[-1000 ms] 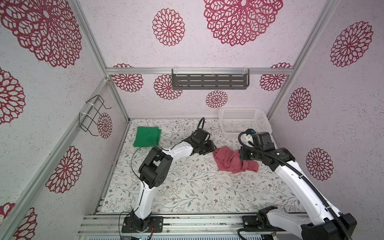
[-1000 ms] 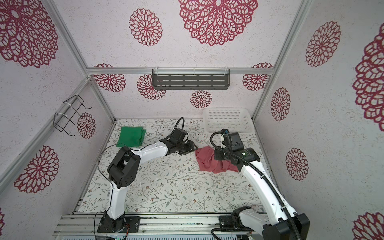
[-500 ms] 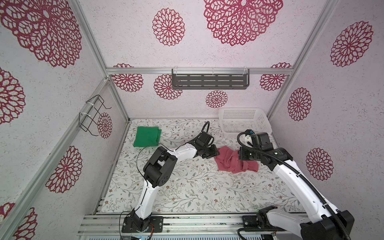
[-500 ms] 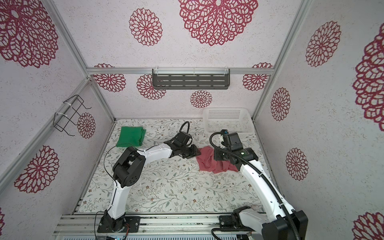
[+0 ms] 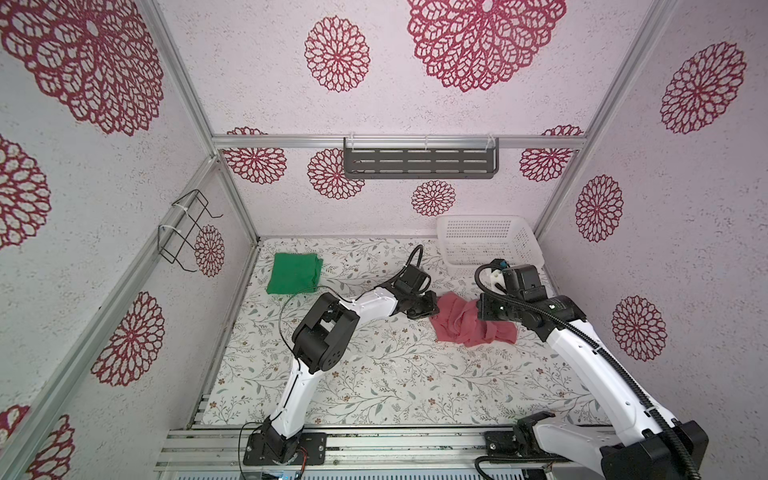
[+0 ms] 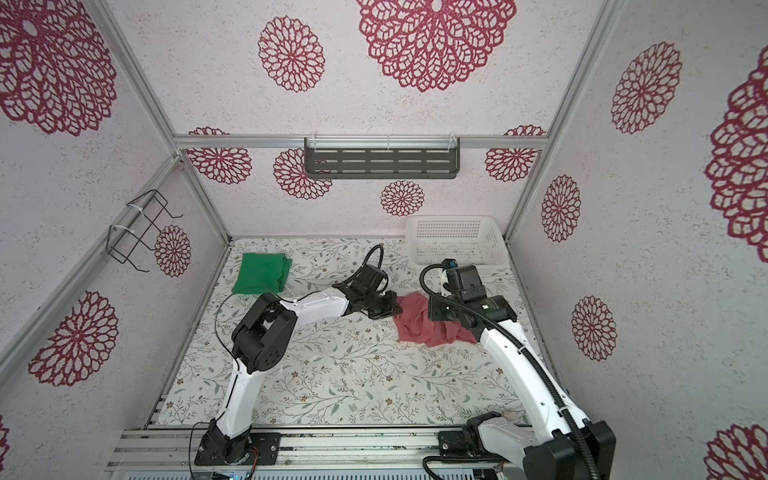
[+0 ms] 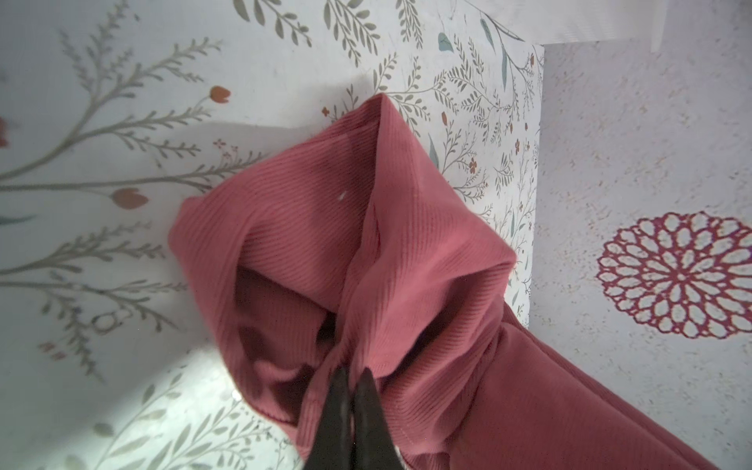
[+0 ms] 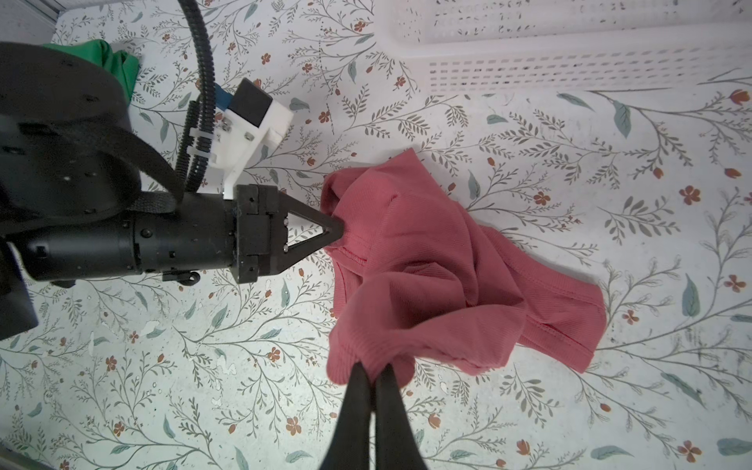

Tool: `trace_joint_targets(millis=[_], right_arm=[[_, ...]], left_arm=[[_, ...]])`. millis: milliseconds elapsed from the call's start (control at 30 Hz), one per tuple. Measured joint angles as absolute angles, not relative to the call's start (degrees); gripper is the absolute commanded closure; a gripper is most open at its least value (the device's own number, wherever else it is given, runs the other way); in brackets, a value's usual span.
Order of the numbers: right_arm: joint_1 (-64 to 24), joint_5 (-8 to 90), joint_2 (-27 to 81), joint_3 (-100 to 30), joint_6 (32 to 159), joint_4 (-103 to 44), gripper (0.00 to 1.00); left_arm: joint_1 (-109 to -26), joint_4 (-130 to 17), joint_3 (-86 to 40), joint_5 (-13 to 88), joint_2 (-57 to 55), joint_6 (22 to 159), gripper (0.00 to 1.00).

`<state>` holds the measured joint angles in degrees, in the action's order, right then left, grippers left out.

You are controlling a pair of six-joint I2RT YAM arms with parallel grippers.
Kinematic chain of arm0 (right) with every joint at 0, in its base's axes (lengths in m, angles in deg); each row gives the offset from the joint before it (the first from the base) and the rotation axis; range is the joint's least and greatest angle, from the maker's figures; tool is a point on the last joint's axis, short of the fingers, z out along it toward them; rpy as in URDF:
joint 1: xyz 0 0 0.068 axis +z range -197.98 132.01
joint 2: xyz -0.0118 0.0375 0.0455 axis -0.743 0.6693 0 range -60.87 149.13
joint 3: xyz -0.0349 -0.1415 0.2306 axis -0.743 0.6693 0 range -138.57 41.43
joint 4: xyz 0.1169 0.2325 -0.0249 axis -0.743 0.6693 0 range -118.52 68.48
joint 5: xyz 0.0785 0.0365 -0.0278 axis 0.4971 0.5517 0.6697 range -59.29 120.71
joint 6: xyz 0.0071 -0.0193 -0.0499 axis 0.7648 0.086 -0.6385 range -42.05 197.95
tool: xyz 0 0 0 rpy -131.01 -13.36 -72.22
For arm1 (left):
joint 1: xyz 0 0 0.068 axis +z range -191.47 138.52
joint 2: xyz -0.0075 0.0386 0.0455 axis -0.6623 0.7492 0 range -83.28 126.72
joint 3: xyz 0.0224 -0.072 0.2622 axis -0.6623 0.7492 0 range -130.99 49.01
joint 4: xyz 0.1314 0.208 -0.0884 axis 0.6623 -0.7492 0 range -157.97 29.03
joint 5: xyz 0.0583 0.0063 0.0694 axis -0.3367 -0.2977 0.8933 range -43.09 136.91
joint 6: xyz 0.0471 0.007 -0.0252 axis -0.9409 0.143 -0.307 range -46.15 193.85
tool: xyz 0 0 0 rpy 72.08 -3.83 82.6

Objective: Fold and stack the tank tops
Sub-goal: 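Lower the pink top onto the table with the right gripper while the left releases, then grasp the pink top's hem with both grippers and lift it high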

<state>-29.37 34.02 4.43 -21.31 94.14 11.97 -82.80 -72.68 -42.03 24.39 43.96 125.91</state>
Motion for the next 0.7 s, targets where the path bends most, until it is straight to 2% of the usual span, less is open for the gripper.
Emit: trace_joint_targets(millis=[133,233,500,700], right_arm=[[-30.69,33.98,4.48,-21.38,94.14,10.94,1.00],[-31.63,34.06,5.74,-23.26,94.36,9.68,1.00],[-31.97,37.41,13.57,-38.47,94.29,6.51,1.00],[-31.97,40.78,15.67,-52.50,92.39,8.69,1.00]], left_arm=[[-81.68,-74.62,-41.88,25.20,42.04,124.51,1.00],[-79.15,-79.10,-41.97,27.14,36.16,121.71,1.00],[-70.29,-92.79,-54.62,35.56,14.59,111.79,1.00],[-69.90,-102.43,-62.12,42.92,3.88,106.04,1.00]])
